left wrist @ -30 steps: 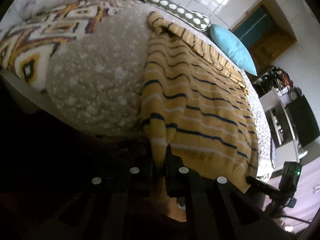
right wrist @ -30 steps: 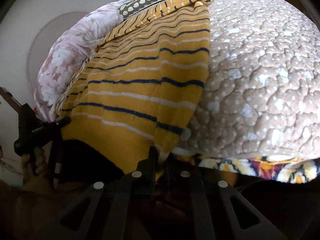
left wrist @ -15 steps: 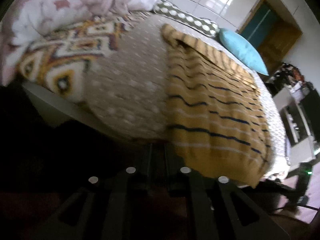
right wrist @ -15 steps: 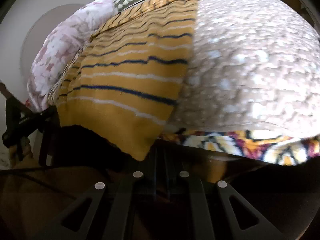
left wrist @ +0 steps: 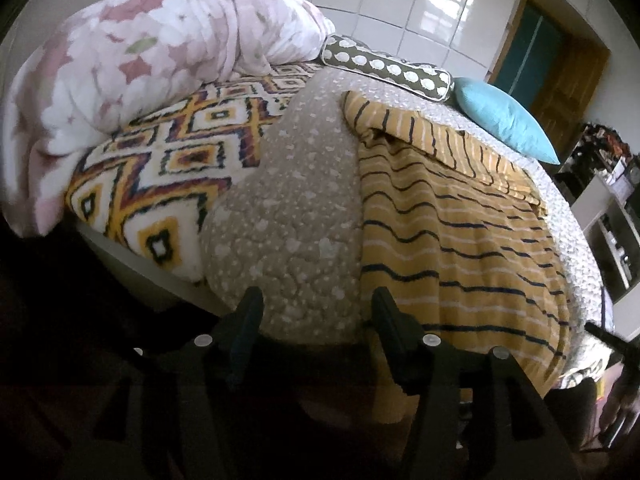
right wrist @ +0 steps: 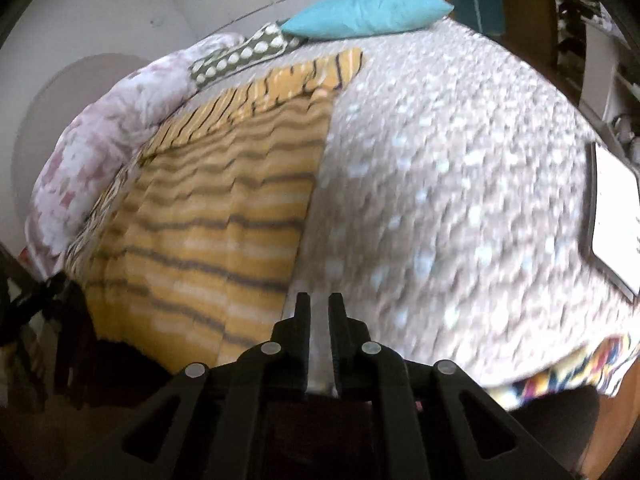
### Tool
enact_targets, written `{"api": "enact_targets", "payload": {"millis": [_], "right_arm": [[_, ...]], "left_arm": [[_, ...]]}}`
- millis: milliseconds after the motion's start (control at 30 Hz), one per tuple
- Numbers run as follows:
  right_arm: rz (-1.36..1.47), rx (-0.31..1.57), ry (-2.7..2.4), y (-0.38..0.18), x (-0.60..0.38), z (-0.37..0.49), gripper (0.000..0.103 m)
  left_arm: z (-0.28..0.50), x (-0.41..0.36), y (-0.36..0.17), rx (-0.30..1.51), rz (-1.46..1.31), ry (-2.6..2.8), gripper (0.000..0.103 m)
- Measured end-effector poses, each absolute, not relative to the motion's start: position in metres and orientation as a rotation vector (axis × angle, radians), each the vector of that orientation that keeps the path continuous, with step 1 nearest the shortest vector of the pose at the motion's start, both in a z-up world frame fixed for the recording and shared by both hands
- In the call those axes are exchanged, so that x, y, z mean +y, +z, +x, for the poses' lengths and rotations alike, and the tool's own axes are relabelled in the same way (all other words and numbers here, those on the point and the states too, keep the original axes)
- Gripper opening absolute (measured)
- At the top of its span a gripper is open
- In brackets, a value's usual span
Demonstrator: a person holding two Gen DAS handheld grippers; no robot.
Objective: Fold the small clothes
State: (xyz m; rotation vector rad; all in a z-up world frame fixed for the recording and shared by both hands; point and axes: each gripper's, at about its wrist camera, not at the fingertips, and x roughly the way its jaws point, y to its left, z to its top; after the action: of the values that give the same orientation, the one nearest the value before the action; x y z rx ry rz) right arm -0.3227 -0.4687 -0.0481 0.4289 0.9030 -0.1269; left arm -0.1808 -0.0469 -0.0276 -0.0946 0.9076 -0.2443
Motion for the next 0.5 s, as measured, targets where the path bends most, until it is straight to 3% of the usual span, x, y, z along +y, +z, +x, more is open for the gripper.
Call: {"api": "enact_targets", "payload": {"millis": [300,500], "right_arm": [[0.354,0.874,-0.21,-0.03,-0.474,-0.284,0.034],[0.34,0.881,-0.258,-0.031,-0.485,-0.268,0.038]], "left_arm": [[-0.165,-0.065,-0.017,0.892,-0.057,-0.245,0.063],[-0.153,-0.081,-0.01,0.872,-0.033,-0.262,0.066]]}}
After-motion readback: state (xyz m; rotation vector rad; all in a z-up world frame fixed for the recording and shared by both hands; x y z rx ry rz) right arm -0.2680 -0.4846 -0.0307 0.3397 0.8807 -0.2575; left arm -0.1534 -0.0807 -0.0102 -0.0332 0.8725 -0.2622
